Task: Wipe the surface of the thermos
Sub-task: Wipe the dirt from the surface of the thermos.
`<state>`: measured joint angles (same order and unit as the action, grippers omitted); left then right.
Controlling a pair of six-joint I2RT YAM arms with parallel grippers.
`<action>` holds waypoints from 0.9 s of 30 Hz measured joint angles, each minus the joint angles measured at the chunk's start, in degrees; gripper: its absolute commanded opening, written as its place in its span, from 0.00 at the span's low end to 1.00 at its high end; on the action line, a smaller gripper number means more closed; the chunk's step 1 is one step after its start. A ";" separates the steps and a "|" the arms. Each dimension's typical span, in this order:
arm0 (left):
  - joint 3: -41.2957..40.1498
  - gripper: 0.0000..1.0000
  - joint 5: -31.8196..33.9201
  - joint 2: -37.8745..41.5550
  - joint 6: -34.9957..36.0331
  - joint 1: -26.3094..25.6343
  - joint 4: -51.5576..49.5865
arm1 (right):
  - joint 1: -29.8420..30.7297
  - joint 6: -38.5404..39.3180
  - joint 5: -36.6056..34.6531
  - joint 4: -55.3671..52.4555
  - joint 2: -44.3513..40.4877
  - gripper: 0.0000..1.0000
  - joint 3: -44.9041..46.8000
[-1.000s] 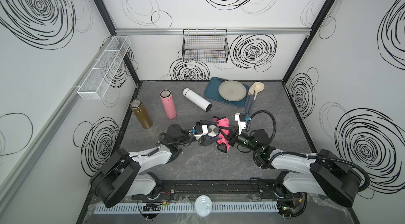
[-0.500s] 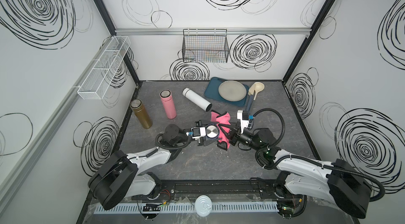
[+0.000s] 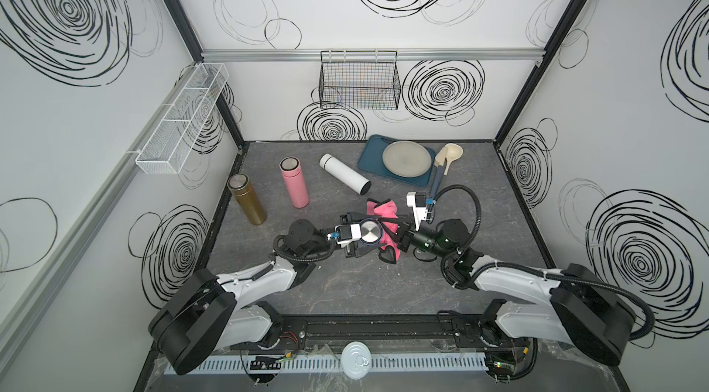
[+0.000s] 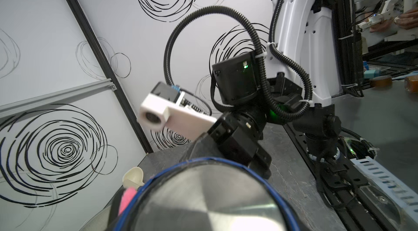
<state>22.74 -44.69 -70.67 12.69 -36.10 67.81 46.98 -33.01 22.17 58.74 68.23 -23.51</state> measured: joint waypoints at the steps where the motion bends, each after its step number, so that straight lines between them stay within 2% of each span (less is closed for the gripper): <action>1: -0.02 0.00 0.00 0.13 0.28 0.00 1.11 | 0.35 0.33 -0.15 -0.24 -1.18 0.00 -0.17; 5: -0.26 0.00 0.11 0.83 0.85 0.00 1.92 | 0.81 0.09 -0.85 2.82 0.94 0.00 0.28; 9: -0.81 0.00 -0.11 0.83 1.09 0.24 -0.31 | -1.03 -2.45 -1.07 8.72 11.23 0.00 1.86; 13: -0.81 0.00 -1.14 0.83 1.97 0.22 -2.58 | -3.74 -5.38 0.87 8.59 18.99 0.00 3.48; 15: -0.81 0.00 -2.01 0.83 2.75 0.22 -2.62 | -4.07 -5.60 1.73 7.28 17.79 0.00 3.48; 22: 1.25 0.00 -6.91 0.81 8.44 0.00 -5.68 | -2.40 -2.71 3.93 2.84 5.18 0.00 -0.33; 24: 2.29 0.00 -7.67 0.81 10.64 -0.31 -8.04 | -2.16 -2.14 3.89 3.48 5.27 0.00 -0.90; 27: 2.60 0.00 -8.46 0.90 13.97 -0.48 -12.66 | -2.36 -1.95 3.04 5.18 10.16 0.00 -0.81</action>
<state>25.34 -53.15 -69.78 26.65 -36.58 55.16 44.62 -34.96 25.21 63.92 78.39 -24.32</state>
